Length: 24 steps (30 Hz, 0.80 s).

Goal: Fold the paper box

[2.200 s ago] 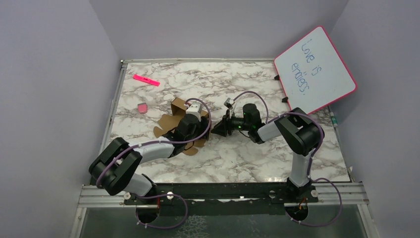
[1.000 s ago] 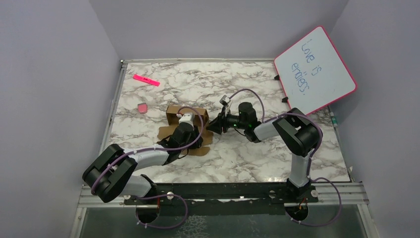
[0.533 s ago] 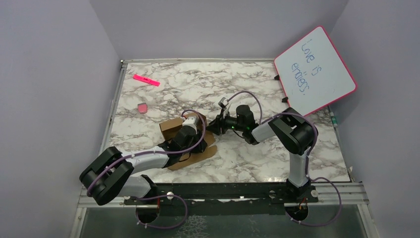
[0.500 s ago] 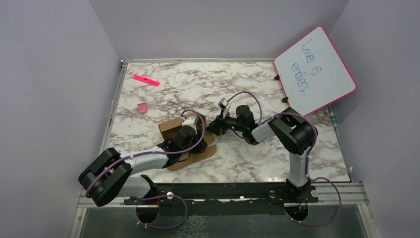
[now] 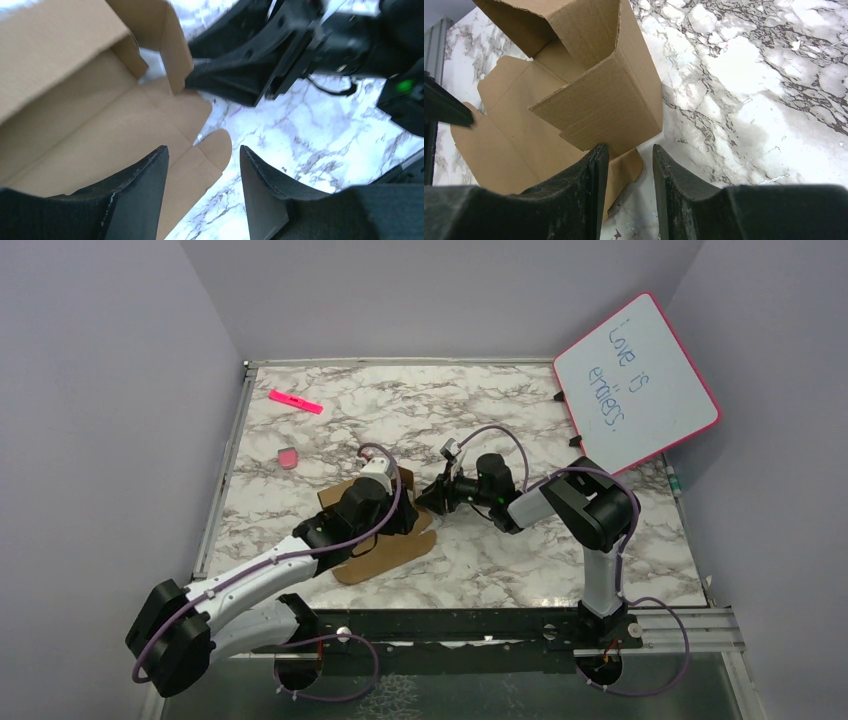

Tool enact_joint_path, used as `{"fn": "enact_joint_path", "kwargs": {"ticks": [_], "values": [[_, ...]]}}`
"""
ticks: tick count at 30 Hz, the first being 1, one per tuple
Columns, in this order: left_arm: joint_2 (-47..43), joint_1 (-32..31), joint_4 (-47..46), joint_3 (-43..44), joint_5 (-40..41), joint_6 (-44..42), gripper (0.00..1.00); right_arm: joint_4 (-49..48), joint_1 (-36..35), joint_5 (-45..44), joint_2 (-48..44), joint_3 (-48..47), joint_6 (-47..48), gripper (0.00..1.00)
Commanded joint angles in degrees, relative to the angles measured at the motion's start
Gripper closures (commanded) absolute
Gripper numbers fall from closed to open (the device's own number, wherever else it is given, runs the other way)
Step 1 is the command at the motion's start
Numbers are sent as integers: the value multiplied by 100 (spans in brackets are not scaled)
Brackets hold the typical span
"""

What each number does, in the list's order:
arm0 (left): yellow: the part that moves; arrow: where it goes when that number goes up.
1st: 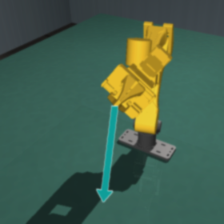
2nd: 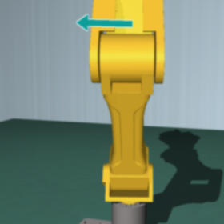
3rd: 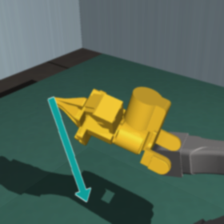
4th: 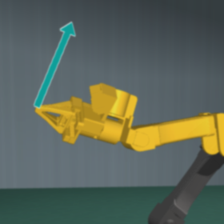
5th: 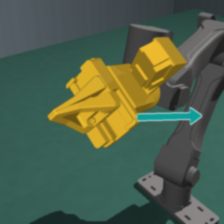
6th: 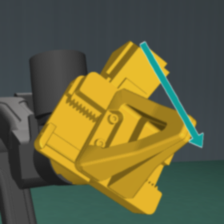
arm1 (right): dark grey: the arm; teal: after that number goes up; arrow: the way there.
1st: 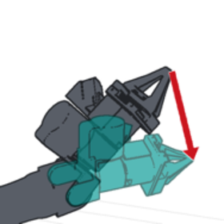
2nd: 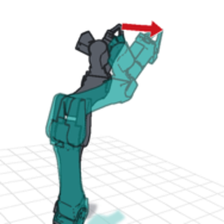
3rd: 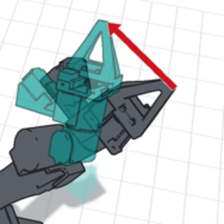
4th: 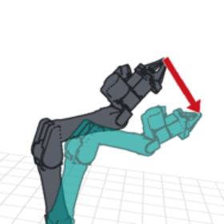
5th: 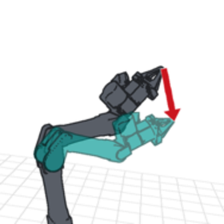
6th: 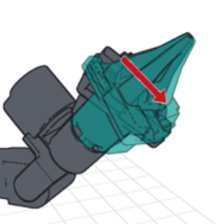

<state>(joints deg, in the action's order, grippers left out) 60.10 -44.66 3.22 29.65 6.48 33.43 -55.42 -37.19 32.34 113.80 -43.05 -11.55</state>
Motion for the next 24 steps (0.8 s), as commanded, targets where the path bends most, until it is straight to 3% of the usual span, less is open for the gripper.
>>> {"fn": "enact_joint_path", "kwargs": {"ticks": [1,11,18,24], "values": [[-480,44,1074,729,921,-491,44,-126,-47,114,83,-107,202,57],[-152,812,1481,1566,2245,-341,50,78,-43,169,47,-169,371,57],[579,1644,1202,1759,1415,-469,45,205,-49,236,93,-251,475,57],[1061,1803,541,1633,871,-557,39,248,-46,253,77,-282,546,57]]}}
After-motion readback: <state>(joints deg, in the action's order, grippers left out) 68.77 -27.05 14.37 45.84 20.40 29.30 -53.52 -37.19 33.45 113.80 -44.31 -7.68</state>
